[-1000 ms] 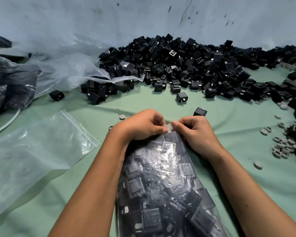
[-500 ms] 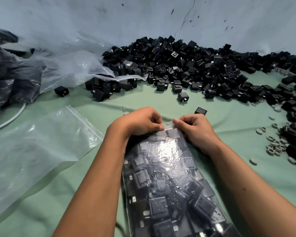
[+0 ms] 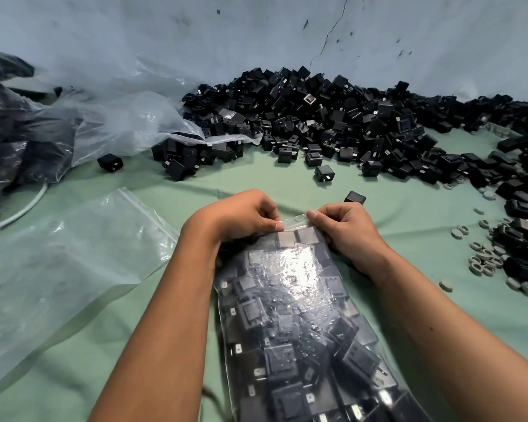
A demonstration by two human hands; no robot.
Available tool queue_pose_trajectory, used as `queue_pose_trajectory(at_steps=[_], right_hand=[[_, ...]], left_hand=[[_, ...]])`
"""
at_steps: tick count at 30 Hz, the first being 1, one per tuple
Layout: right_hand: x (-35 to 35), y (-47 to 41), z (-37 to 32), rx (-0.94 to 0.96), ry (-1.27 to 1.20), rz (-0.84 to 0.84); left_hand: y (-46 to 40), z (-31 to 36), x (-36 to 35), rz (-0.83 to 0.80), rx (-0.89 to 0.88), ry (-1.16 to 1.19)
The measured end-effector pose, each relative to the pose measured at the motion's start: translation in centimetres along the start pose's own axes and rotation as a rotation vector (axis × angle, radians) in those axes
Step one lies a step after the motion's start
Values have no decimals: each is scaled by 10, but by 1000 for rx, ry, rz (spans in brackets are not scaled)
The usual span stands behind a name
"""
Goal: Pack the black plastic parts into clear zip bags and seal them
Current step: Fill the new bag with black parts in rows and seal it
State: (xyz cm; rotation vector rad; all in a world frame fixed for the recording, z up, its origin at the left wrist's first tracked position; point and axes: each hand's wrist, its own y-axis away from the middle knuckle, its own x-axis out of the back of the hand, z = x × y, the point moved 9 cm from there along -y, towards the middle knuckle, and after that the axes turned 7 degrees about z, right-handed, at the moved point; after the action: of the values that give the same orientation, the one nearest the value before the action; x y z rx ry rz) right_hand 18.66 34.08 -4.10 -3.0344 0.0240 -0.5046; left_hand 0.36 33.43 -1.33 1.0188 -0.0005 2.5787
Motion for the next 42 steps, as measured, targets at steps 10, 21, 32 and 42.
queue_pose_trajectory(at_steps=[10,21,32,42], right_hand=[[-15,-9,-18,-42,177,-257],[-44,-24,-23,38,268,-621],[-62,-24,-36,-75,393,-742],[-58,-22,-24,-100,360,-728]], left_hand=[[-3,3,-3,11,-46,-61],[-6,-9,0,16,-17,22],[-4,-12,3,18,-47,29],[-4,-18,10,53,16,39]])
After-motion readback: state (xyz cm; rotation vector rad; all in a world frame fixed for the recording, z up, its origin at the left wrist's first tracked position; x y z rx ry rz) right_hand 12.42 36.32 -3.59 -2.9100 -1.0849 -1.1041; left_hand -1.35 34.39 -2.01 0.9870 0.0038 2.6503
